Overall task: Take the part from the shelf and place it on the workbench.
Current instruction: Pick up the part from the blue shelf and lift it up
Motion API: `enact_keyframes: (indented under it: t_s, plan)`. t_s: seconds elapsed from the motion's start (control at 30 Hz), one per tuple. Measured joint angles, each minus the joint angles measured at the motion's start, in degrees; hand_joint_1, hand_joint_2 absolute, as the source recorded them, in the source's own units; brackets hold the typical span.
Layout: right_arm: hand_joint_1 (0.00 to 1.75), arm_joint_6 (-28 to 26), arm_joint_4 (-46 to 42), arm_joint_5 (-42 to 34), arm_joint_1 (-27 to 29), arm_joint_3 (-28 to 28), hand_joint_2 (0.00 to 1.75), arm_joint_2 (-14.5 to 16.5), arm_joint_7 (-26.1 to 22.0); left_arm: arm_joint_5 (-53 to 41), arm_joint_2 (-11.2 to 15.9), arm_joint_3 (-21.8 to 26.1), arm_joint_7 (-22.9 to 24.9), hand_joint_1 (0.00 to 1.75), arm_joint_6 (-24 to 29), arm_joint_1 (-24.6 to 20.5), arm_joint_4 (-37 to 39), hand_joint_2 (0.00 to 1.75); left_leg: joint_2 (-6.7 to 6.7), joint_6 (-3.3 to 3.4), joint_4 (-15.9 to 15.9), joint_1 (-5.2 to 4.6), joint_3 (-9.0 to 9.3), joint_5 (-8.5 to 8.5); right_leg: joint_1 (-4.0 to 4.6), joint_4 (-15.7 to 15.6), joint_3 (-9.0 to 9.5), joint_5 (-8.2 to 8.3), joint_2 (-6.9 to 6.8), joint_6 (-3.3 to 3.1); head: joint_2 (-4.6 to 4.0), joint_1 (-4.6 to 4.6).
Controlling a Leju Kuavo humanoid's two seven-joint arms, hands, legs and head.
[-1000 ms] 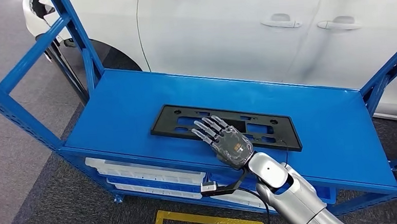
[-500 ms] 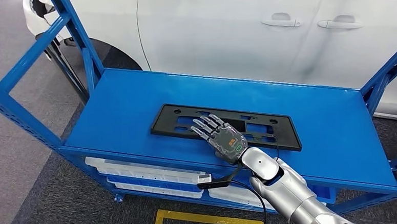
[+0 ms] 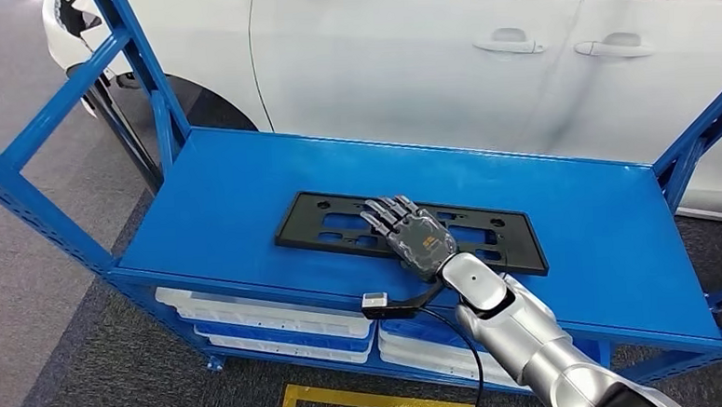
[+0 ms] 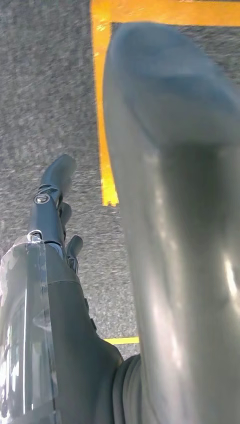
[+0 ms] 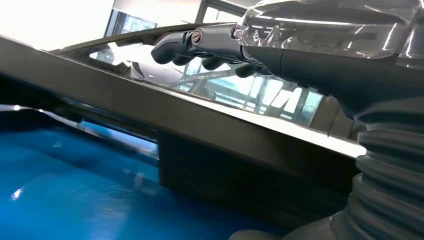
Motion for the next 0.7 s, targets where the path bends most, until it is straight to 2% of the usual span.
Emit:
enact_keyframes:
  t_s: [0.07,0.1,0.17,0.2,0.23,0.27,0.3,0.33,0.4,0.43,0.47,0.5,0.57,0.6,0.63,0.7]
  plan:
    - [0.00,-0.06,0.73,0.01,-0.39,-0.14,1.75,0.00,0.17,-0.01,0.03,0.00,-0.01,0.00,0.00,-0.04,0.00,0.00,0.05,0.65,-0.24,0.10,0.01,0.28,-0.20,1.32,-0.53,-1.10,-0.03,0.63,0.00,0.01]
    - [0.00,-0.04,1.13,0.01,-0.54,-0.25,1.75,0.00,0.32,-0.01,0.03,-0.01,-0.01,0.00,-0.01,-0.07,0.00,0.00,0.09,0.92,-0.35,0.19,-0.03,0.40,-0.29,3.55,-1.51,-2.54,-0.05,0.91,0.00,0.01]
    - [0.00,-0.03,1.95,0.00,-0.66,-0.42,1.75,-0.01,0.61,-0.01,0.02,-0.02,-0.02,0.00,-0.01,-0.07,0.00,0.00,0.16,1.22,-0.36,0.18,-0.23,0.48,-0.40,11.15,-5.00,-6.43,-0.09,1.33,0.00,0.00]
    - [0.00,-0.04,2.33,-0.01,-0.66,-0.49,1.75,-0.02,0.70,-0.01,0.03,-0.02,-0.02,0.00,-0.01,-0.03,0.00,0.00,0.18,1.27,-0.35,0.14,-0.31,0.50,-0.43,14.95,-6.80,-7.83,-0.09,1.44,0.00,0.00]
    - [0.00,-0.05,2.64,-0.02,-0.67,-0.56,1.75,-0.03,0.77,-0.01,0.04,-0.02,-0.02,0.00,0.00,0.00,0.00,0.00,0.17,1.30,-0.34,0.11,-0.34,0.52,-0.44,17.16,-7.87,-8.24,-0.09,1.45,0.00,0.01]
    - [0.00,-0.06,2.90,-0.03,-0.73,-0.64,1.75,-0.04,0.81,-0.01,0.05,-0.02,-0.02,0.00,0.01,0.02,0.00,0.00,0.14,1.30,-0.34,0.08,-0.32,0.53,-0.43,17.21,-7.87,-7.57,-0.09,1.34,0.00,0.01]
    - [0.00,-0.06,3.09,-0.03,-0.83,-0.72,1.75,-0.04,0.84,-0.01,0.05,-0.02,-0.02,0.00,0.01,0.02,0.00,0.00,0.10,1.30,-0.34,0.03,-0.23,0.52,-0.38,14.49,-6.55,-5.79,-0.09,1.09,0.00,0.01]
    - [0.00,-0.06,3.22,-0.04,-1.00,-0.81,1.75,-0.04,0.85,-0.01,0.05,-0.02,-0.02,0.00,0.01,0.00,0.00,0.00,0.07,1.27,-0.35,-0.04,-0.12,0.51,-0.26,10.03,-4.33,-3.55,-0.08,0.66,0.00,0.01]
    - [0.00,-0.06,3.38,-0.04,-1.36,-0.94,1.75,-0.04,0.87,-0.01,-0.02,-0.02,-0.02,0.00,0.00,-0.03,0.00,0.00,0.04,1.03,-0.36,-0.20,-0.02,0.51,0.14,2.19,-0.58,-0.74,-0.12,-0.18,0.00,0.00]
    - [0.00,-0.06,3.45,-0.05,-1.48,-0.99,1.75,-0.04,0.87,-0.01,-0.04,-0.02,-0.03,0.00,0.00,-0.05,0.00,0.00,0.04,0.79,-0.38,-0.22,-0.05,0.54,0.35,0.28,0.27,-0.25,-0.14,-0.47,0.00,0.00]
    - [0.00,-0.06,3.52,-0.05,-1.54,-1.01,1.75,-0.04,0.89,-0.01,-0.07,-0.02,-0.03,0.00,0.00,-0.04,0.00,0.00,0.06,0.47,-0.44,-0.19,-0.09,0.59,0.50,-0.16,0.37,-0.32,-0.15,-0.61,0.00,-0.01]
    - [0.07,-0.07,3.60,-0.07,-1.57,-1.03,1.75,-0.04,0.90,-0.01,-0.08,-0.02,-0.04,0.00,0.00,-0.04,0.00,0.00,0.06,0.13,-0.56,-0.17,-0.08,0.66,0.55,-0.38,0.35,-0.09,-0.14,-0.81,0.00,0.00]
    - [0.89,-0.07,3.73,-0.10,-1.62,-1.09,1.75,-0.02,0.91,-0.03,-0.08,-0.03,-0.04,0.00,-0.01,-0.04,0.00,0.00,0.10,-0.49,-0.22,-0.16,-0.16,0.24,0.17,-1.18,0.72,0.41,-0.23,-1.21,0.00,0.00]
    - [1.32,0.00,3.83,-0.13,-1.65,-1.11,1.75,-0.01,0.91,-0.05,-0.08,-0.03,-0.05,0.00,-0.01,-0.07,0.00,0.00,0.10,-0.76,1.14,-0.19,-0.73,-0.76,-0.06,-1.65,0.92,0.69,-0.31,-1.43,0.00,0.00]
    - [1.68,0.11,3.98,-0.13,-1.64,-1.12,1.75,0.00,0.91,-0.07,-0.07,-0.04,-0.07,0.00,-0.01,-0.07,0.00,0.00,0.11,-1.01,3.72,-0.14,-1.86,-2.35,-0.24,-1.97,1.06,0.88,-0.39,-1.57,0.00,-0.01]
    - [1.73,0.45,4.39,-0.08,-1.58,-1.11,1.75,0.00,0.91,-0.07,-0.06,-0.03,-0.11,0.00,-0.02,0.05,0.00,0.00,0.11,-1.49,11.31,0.03,-5.31,-6.06,-0.24,-2.00,0.94,0.93,-0.46,-1.75,0.00,-0.01]
